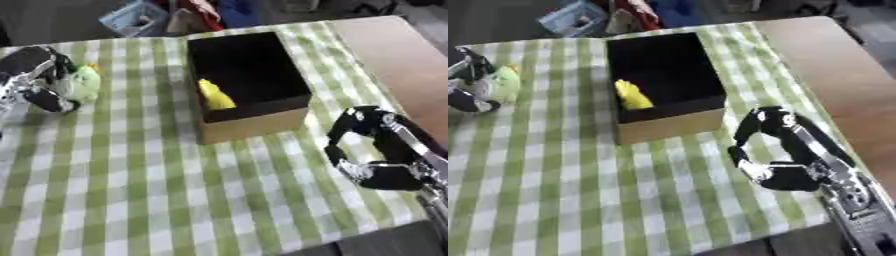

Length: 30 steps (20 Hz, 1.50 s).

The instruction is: Pick up objects on the table and place them in the box.

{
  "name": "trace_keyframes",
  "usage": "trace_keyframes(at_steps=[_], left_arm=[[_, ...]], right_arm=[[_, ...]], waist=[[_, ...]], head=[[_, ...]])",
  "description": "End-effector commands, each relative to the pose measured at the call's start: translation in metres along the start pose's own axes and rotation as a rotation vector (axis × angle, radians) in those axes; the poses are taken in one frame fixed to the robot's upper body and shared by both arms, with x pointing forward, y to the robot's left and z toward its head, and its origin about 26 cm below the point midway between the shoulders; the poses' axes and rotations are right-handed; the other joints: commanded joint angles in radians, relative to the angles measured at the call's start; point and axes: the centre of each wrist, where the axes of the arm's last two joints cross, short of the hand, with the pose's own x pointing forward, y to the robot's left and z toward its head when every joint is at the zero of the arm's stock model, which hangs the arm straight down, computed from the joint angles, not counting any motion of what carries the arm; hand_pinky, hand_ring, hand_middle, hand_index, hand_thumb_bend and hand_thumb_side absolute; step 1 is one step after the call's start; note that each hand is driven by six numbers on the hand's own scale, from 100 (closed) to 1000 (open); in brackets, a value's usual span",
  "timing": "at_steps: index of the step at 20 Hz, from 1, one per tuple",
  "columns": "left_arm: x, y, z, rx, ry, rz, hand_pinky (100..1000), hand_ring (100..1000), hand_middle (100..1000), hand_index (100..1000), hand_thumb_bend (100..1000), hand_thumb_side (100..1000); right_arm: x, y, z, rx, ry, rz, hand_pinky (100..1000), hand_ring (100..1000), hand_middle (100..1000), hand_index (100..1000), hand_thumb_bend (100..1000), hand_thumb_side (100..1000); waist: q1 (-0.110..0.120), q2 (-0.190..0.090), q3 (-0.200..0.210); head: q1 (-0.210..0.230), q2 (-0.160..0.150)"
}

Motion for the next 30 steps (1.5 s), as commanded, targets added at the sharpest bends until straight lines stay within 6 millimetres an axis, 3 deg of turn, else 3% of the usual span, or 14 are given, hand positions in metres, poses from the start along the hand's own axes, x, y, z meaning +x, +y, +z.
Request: trace_keyframes(at_steps=[1, 5, 9, 18, 25, 30], left_arm=[[-0.002, 0.016, -0.001, 0.106, 0.005, -0.010, 528, 362, 338, 536, 290, 100], [0.006, 0.029, -0.001, 0.198, -0.032, 0.009, 529, 360, 331, 528, 295, 100], [0.028, 0.056, -0.003, 0.278, -0.124, 0.026, 531, 358, 328, 520, 298, 100], [0.118, 0.104, -0.005, 0.361, -0.460, 0.050, 545, 375, 337, 538, 287, 100], [0.166, 0.096, -0.007, 0.271, -0.640, 0.004, 557, 391, 355, 558, 312, 100], [0.182, 0.083, -0.008, 0.196, -0.707, -0.005, 565, 409, 378, 588, 422, 100]], right_arm=[[0.005, -0.005, -0.002, 0.001, -0.017, 0.016, 673, 533, 518, 569, 236, 100], [0.004, -0.005, -0.001, 0.001, -0.013, 0.015, 673, 533, 517, 569, 238, 100], [0.004, -0.005, -0.001, 0.003, -0.012, 0.014, 673, 533, 518, 569, 239, 100], [0.004, -0.003, -0.003, 0.021, -0.016, 0.008, 673, 533, 517, 569, 245, 100], [0.006, -0.001, -0.008, 0.041, -0.033, 0.001, 673, 533, 517, 569, 248, 100], [0.007, -0.001, -0.009, 0.045, -0.038, -0.002, 673, 533, 517, 569, 249, 100]], waist=[[0.001, -0.015, 0.001], [0.001, -0.021, 0.004], [0.002, -0.026, 0.006], [0.010, -0.036, -0.019], [0.018, -0.041, -0.044], [0.019, -0.041, -0.047]], head=[[0.001, -0.007], [0.000, -0.005], [0.001, -0.004], [0.013, -0.001], [0.022, -0.006], [0.021, -0.009]])
